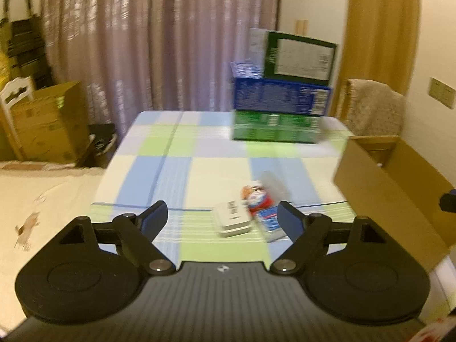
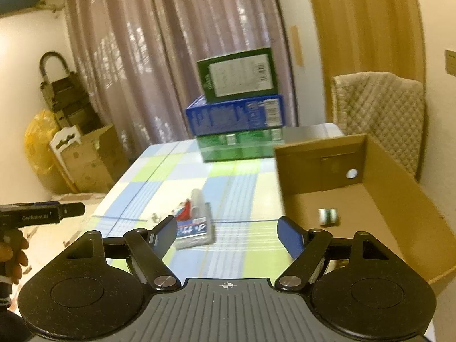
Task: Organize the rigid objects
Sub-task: 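Withdraw both open tools from the box back over the table, then grasp blue toothpick box with right tool while left tool approaches white plug adapter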
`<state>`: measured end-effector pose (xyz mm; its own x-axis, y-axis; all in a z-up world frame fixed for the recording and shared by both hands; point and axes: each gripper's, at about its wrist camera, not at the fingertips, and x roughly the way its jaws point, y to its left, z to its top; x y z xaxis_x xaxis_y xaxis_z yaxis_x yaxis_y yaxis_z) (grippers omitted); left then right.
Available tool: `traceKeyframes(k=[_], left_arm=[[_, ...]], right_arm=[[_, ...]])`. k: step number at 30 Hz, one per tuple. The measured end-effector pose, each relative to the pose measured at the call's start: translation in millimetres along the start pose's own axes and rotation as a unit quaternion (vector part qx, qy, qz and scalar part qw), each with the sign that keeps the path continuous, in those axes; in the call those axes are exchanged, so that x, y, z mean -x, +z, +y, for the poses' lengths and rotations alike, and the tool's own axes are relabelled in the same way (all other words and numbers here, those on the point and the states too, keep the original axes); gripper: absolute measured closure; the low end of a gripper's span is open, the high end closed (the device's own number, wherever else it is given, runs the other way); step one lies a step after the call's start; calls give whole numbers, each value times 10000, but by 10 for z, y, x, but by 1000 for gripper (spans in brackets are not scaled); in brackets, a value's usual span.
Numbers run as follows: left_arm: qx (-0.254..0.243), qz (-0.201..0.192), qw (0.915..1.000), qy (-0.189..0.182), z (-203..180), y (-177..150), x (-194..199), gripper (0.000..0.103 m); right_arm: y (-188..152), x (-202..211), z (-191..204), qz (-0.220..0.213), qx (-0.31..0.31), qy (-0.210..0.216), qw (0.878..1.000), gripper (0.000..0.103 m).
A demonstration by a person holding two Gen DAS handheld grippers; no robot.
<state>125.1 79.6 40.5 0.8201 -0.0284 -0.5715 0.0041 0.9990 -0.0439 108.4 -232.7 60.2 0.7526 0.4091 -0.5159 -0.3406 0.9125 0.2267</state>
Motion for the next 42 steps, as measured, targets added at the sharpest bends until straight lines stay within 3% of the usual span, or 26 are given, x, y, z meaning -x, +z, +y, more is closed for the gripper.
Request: traceKeyframes(k=[8,14,20,29,37,39,42], left_arm=[[-36,151,9997,174,219,-194,-192,20],[83,327,9994,91,214,-316,-449,20],[-168,295,9993,147,238,-402,-671,20],[202,479,9986,-76,394,-326,-1112,20],[187,383,9990,-163,352,-217,-1349,20],[-6,263,9995,-193,305,-197,-1397,18],[-113,393,9991,-129,266,-164,-1522,13]], right_arm=[[-147,-395,258,243,189,167,9994,27],[-321,-732,344,373,281,194,9987,26],[-490,-1053,362,480,354,188,9980,25],[-553,-1580,307,543,326,68,9980,14],[-622,-2050,373,645,473,126,9967,10],[-642,-2158,423,665,600,94,9959,10],[-654,-2283,460,692,599,109,9957,10]])
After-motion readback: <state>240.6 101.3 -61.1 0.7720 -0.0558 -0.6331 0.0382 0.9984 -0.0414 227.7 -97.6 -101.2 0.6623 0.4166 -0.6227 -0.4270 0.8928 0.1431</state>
